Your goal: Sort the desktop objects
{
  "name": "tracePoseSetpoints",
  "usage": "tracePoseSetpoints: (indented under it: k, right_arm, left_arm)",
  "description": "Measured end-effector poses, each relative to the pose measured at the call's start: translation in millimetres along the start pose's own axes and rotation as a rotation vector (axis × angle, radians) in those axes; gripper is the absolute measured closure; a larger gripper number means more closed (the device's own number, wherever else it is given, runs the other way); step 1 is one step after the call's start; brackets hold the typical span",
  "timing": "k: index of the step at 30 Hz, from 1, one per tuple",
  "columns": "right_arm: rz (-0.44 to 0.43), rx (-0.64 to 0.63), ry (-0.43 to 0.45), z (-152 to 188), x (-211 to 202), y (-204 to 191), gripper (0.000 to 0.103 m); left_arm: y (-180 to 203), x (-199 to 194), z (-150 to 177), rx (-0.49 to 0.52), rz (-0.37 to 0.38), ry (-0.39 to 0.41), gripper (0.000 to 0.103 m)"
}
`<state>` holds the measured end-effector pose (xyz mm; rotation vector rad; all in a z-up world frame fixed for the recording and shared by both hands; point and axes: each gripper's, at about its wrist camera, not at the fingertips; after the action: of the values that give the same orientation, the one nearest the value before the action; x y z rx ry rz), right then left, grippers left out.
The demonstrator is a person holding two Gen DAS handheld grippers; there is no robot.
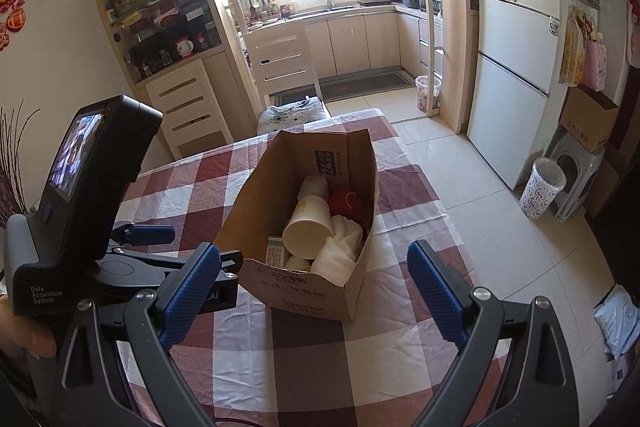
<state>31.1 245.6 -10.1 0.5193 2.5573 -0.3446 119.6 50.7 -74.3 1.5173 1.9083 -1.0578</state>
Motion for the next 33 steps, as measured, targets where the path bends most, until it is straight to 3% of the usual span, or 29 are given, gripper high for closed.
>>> tracePoseSetpoints:
  k: [33]
  right_arm:
    - [0.003,0.034,-0.05,11,1,3,0.006]
  left_arm:
    - [10,14,13,-0.008,0.01,-0.072,0.021]
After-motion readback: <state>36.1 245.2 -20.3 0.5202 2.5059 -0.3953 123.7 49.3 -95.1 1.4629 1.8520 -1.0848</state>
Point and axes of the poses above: each gripper's, at about its wrist camera, not at the fingertips, and x roughly the way its jaws point, y to its right, z to its underside, and after that the axes turned 14 degrees about y, right-handed
